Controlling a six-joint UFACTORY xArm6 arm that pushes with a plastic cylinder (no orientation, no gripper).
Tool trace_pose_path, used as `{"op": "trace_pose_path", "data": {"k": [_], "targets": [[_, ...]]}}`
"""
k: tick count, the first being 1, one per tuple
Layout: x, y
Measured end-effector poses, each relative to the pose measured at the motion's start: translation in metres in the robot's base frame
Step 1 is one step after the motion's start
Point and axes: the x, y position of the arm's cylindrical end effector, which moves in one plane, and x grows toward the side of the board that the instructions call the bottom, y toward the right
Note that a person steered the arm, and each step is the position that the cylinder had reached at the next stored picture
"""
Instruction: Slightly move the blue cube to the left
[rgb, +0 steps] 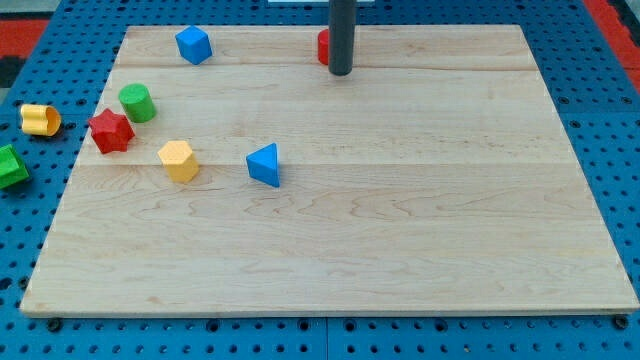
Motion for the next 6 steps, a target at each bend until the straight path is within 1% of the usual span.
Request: {"op": "trace_pose_path", "data": {"k": [1,2,3,4,5,6], "targets": [[-0.024,-0.082],[-0.056,-0.148],[-0.059,-0.174],[-0.040,-0.139],[-0.023,-0.136],[-0.015,-0.132]]}}
